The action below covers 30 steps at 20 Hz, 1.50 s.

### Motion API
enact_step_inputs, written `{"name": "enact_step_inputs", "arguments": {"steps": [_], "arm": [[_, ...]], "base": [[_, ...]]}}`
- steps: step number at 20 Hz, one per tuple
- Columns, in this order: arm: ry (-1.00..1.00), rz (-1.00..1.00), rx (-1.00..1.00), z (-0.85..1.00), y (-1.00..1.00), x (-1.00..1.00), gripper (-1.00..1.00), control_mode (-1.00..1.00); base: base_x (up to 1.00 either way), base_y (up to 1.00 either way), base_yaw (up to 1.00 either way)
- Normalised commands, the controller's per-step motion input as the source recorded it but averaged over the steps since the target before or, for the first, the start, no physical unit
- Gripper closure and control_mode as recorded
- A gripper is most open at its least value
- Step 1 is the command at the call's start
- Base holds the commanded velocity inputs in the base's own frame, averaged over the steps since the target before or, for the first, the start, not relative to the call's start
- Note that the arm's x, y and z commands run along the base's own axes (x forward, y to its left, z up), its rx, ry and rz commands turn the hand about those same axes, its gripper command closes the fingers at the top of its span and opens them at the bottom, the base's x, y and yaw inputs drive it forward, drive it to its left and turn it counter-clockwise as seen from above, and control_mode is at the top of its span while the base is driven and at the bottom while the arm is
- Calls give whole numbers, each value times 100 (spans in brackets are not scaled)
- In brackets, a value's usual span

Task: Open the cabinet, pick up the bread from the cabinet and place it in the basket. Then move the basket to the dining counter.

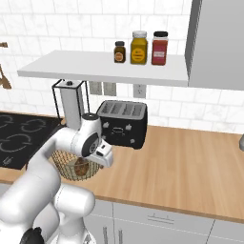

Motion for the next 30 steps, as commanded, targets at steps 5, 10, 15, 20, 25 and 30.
{"name": "enact_step_inputs", "arguments": {"steps": [5, 10, 15, 20, 25, 30], "arm": [[0, 0, 0, 0, 9, 19, -100, -100], [0, 0, 0, -18, 1, 4, -100, -100], [0, 0, 0, -16, 1, 0, -100, -100], [0, 0, 0, -7, 6, 0, -100, -100], [0, 0, 0, -13, 18, 0, 100, -100], [0, 0, 0, -19, 17, 0, 100, -100]], "base": [[0, 0, 0], [0, 0, 0], [0, 0, 0], [0, 0, 0], [0, 0, 0], [0, 0, 0]]}}
